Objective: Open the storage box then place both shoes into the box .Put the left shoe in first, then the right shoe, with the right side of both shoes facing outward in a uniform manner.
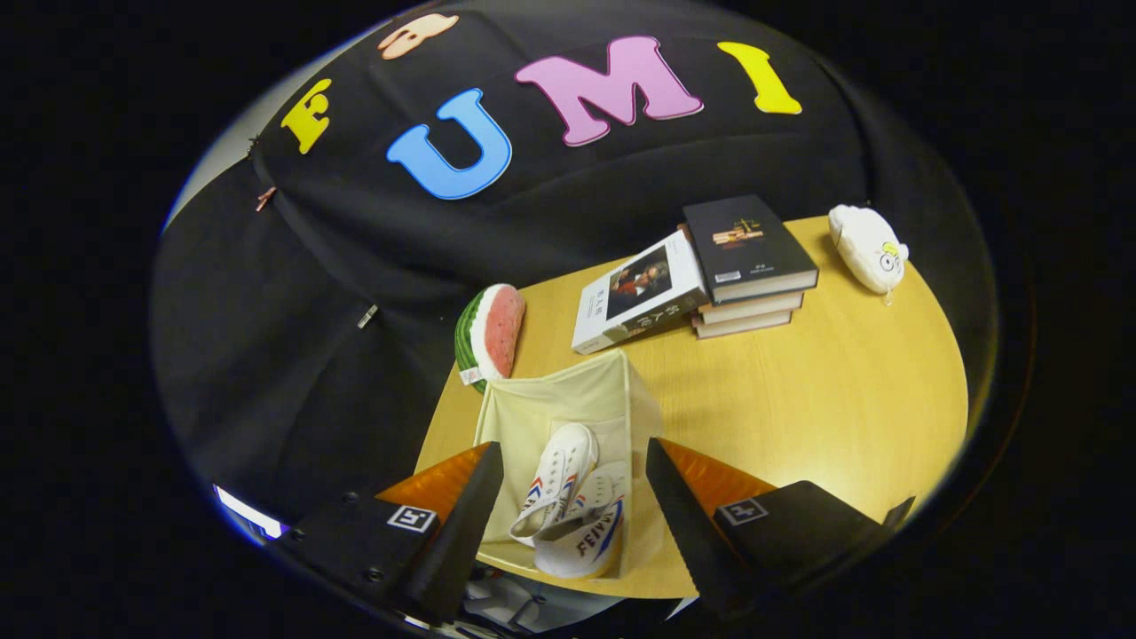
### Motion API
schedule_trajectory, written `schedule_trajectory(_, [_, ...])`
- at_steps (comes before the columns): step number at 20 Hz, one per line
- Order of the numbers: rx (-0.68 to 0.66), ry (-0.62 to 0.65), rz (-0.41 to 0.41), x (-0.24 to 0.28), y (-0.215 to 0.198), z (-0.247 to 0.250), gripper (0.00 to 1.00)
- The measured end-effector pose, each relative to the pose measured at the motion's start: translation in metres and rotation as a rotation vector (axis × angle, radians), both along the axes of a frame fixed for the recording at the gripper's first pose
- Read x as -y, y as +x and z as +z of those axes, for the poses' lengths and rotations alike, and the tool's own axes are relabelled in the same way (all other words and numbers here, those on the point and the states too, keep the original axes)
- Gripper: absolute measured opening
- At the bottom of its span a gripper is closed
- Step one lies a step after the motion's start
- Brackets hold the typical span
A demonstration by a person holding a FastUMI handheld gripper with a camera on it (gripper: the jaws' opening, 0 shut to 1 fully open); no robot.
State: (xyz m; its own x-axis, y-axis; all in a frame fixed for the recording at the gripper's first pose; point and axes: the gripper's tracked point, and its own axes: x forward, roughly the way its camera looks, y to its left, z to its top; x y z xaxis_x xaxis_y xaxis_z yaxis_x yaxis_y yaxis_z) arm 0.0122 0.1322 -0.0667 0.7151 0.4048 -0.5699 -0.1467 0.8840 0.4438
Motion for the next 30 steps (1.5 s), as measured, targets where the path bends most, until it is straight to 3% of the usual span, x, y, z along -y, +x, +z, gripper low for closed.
schedule_trajectory(9, [0.404, -0.328, -0.086, 0.162, 0.022, 0.064, 0.98])
schedule_trajectory(15, [0.618, -0.409, -0.179, 0.265, 0.023, 0.092, 0.98])
schedule_trajectory(24, [0.647, -0.332, -0.241, 0.35, 0.019, 0.077, 0.98])
schedule_trajectory(30, [0.667, -0.315, -0.276, 0.366, 0.011, 0.077, 0.98])
